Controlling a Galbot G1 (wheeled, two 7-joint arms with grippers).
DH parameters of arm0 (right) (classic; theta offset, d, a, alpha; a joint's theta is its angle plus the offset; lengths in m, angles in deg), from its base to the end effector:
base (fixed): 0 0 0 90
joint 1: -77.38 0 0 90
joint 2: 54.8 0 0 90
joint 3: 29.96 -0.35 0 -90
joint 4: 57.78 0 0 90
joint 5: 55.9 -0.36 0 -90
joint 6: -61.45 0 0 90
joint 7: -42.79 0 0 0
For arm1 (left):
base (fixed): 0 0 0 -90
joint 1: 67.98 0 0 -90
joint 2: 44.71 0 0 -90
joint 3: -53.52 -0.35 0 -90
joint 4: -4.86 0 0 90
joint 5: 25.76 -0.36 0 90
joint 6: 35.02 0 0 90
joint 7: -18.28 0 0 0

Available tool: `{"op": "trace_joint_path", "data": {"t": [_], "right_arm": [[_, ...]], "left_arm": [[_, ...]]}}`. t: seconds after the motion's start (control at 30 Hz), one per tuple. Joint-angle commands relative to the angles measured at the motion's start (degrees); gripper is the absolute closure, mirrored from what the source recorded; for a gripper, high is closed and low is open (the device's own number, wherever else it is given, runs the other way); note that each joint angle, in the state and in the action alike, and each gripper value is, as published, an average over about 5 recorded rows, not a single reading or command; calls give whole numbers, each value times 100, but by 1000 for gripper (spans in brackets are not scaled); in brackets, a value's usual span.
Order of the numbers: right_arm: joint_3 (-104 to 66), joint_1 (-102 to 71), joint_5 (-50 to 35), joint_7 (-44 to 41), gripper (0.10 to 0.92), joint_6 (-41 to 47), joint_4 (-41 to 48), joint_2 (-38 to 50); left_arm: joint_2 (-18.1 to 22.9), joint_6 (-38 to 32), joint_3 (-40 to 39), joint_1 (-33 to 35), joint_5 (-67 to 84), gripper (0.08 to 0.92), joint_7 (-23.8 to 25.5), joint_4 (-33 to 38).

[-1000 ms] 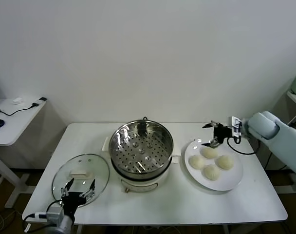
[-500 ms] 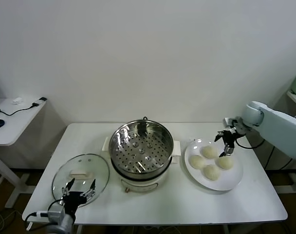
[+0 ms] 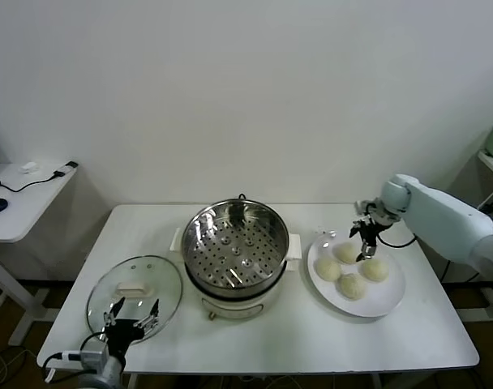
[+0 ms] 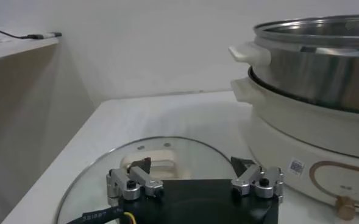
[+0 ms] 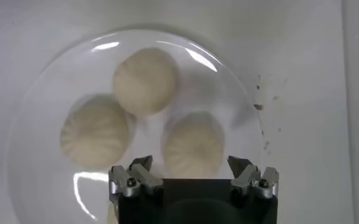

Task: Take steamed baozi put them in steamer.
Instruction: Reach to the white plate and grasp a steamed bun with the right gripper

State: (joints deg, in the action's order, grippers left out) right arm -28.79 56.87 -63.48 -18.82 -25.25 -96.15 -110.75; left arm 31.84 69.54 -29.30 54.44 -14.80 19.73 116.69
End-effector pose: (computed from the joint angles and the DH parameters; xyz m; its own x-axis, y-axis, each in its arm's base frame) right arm 0.6062 -0.1689 -0.2316 -0.1183 -0.1095 0.9869 -0.9926 0.0387 -0.1147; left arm 0.1724 0.0909 -0.3470 -0.9122 -0.0186 0.4094 0.0093 0.9978 0.0659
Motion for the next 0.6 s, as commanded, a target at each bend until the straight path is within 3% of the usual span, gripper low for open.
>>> {"op": "trace_joint_path", "data": {"t": [0.03,0.2,0.37,0.6], "right_arm": [[-173,-192,240,37,203,27,471,-336],[-212,-222,369,84,220,101,490,-343],[-293,-223,324,141,305,143,389,-302],[-114,24,102,70,346,123,-225,-28]], "left_arm": [[13,4,-5,-21,-4,177,4,-19],[21,14,-10,-44,-5,177,2,-9],[22,23,-4,-64,-4,177,-1,16],[8,11,2,-18,-7,177,-2,101]]}}
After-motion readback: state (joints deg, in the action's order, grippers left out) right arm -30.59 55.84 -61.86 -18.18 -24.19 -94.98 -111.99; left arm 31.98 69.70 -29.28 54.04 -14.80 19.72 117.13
